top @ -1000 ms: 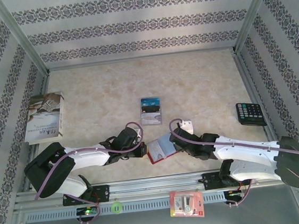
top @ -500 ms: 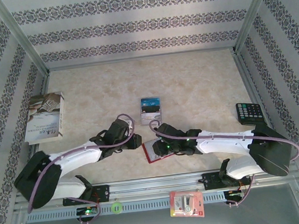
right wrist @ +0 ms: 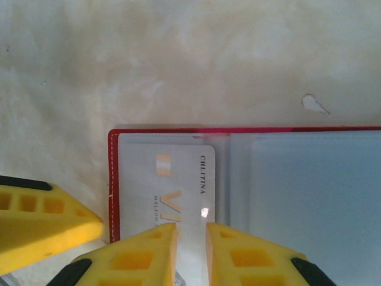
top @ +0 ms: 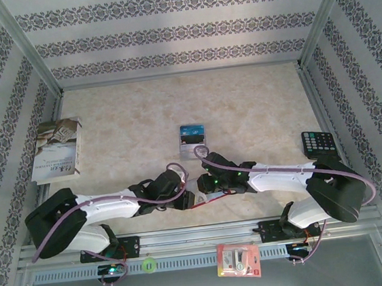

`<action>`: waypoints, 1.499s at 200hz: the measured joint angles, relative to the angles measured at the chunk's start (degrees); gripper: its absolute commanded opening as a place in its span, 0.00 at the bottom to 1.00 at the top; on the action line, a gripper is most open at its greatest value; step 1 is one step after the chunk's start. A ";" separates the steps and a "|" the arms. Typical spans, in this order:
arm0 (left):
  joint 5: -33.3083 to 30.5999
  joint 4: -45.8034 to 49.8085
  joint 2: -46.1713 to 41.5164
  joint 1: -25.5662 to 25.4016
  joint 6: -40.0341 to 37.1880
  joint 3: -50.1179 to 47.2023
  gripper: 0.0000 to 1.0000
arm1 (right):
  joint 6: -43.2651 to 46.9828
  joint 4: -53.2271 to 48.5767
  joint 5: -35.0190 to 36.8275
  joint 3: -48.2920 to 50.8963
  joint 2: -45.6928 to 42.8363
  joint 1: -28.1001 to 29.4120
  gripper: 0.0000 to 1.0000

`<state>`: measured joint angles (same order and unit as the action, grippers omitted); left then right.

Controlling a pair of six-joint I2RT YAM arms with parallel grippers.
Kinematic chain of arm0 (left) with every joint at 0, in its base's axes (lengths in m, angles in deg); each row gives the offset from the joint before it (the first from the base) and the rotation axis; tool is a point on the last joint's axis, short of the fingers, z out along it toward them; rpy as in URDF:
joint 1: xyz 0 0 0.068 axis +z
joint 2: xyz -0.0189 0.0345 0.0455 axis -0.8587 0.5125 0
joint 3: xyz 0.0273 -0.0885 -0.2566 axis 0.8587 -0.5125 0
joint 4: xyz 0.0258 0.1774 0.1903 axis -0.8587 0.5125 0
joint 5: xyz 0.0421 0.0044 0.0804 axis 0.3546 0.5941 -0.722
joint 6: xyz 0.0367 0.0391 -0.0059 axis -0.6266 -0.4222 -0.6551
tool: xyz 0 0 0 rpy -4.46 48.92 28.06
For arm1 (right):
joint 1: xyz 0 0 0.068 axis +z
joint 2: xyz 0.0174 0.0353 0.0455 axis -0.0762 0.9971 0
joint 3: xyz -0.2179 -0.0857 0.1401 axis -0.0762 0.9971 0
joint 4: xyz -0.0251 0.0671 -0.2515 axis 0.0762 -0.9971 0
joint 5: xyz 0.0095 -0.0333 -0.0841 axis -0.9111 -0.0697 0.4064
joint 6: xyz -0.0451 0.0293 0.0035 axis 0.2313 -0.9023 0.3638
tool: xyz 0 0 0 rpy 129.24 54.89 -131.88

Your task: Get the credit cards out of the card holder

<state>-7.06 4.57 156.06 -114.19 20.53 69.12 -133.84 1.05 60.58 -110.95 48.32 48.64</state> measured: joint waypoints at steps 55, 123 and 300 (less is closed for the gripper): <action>-0.83 -1.03 -0.26 2.03 0.31 -1.05 0.35 | -0.96 1.44 -1.18 0.44 0.20 1.31 0.23; -2.43 -0.22 -6.45 3.52 0.79 -3.32 0.47 | -3.06 5.33 -2.43 1.55 2.60 1.62 0.22; -3.45 2.43 -10.93 3.52 0.92 -3.30 0.52 | -3.21 3.02 4.09 2.60 1.73 3.19 0.18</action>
<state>-10.51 7.00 145.13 -110.67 21.45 65.82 -137.05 4.07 64.67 -108.34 50.05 51.83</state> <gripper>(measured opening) 0.525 0.180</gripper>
